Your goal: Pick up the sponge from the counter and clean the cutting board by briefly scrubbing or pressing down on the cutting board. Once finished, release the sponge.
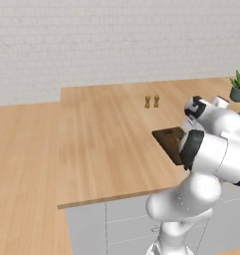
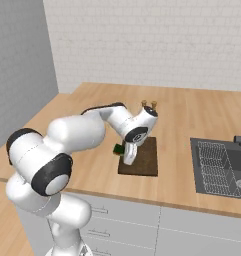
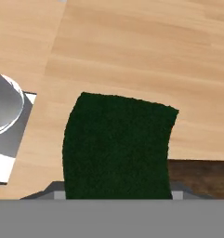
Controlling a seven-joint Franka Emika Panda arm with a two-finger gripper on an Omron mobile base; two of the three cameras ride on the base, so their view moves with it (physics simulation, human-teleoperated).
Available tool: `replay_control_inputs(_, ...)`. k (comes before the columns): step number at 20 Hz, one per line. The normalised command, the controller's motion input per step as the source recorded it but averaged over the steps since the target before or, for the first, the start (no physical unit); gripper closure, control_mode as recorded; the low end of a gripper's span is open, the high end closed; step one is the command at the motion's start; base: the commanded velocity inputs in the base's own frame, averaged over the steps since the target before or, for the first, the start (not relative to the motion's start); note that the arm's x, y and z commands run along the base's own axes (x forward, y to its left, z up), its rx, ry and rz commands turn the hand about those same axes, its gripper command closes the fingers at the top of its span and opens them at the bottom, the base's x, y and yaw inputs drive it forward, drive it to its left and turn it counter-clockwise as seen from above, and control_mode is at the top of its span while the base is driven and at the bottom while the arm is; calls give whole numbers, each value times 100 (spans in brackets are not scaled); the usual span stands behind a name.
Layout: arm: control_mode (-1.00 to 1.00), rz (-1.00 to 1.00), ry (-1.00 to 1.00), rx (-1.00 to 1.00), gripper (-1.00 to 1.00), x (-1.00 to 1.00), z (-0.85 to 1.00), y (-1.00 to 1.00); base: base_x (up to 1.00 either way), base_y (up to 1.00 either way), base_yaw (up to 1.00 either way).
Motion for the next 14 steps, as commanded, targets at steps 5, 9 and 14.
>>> replay_control_inputs(5,-100,-1,0,0,100,31,-26,100,0,0,0)
replay_control_inputs(9,-100,1,3,-15,100,76,0,100,0,0,0)
replay_control_inputs(14,-100,2,6,-16,-100,51,0,100,0,0,0)
